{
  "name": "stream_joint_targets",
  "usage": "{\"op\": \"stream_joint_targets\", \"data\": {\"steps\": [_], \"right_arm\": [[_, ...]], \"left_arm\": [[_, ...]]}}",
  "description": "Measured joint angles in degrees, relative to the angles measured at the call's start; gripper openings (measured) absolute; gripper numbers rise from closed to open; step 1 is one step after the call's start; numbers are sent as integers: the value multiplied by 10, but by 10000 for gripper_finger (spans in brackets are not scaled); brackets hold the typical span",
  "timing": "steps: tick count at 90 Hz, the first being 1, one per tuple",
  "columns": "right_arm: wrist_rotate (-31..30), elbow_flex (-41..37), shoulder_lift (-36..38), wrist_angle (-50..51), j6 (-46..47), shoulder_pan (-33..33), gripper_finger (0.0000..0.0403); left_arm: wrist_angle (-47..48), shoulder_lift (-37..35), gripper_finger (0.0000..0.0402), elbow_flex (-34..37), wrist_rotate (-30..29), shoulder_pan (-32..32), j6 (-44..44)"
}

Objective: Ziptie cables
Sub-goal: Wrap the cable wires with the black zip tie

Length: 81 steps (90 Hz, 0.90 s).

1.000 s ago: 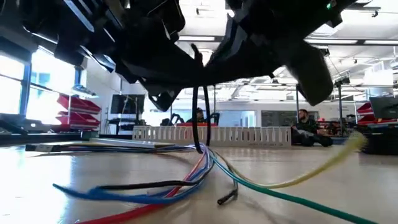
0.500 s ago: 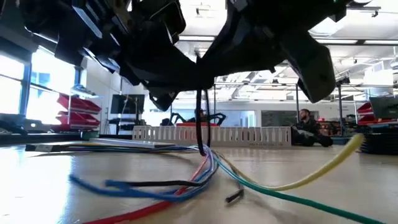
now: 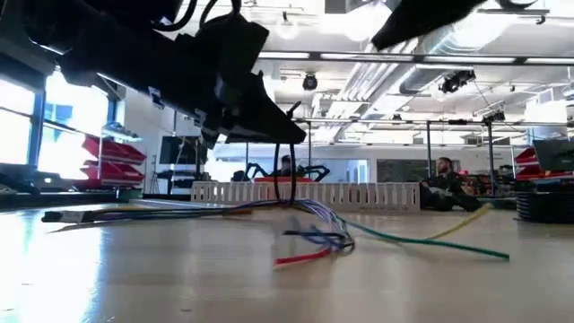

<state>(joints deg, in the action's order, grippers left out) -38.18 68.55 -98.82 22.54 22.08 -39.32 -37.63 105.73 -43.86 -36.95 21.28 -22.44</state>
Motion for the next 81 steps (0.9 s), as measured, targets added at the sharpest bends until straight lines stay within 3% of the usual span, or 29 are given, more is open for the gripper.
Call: {"op": "stream_joint_targets", "data": {"steps": [11,23,37,49,61,69,81], "right_arm": [[27,0,-28,-32,7,11,124],[112,0,-94,-138,7,58,124],[132,0,-162,-188,68,108,123],[146,0,-185,-133,116,130,113],[136,3,-176,-14,127,133,97],[118,3,-167,54,75,130,90],[71,0,-162,109,-72,122,87]], "left_arm": [[-1,0,0,0,0,1,0],[1,0,0,0,3,1,0],[6,-8,0,0,28,5,15],[31,-27,0,0,44,9,15],[36,-29,0,0,120,7,-8],[40,-29,0,0,157,5,-33],[43,-29,0,0,153,7,-35]]}}
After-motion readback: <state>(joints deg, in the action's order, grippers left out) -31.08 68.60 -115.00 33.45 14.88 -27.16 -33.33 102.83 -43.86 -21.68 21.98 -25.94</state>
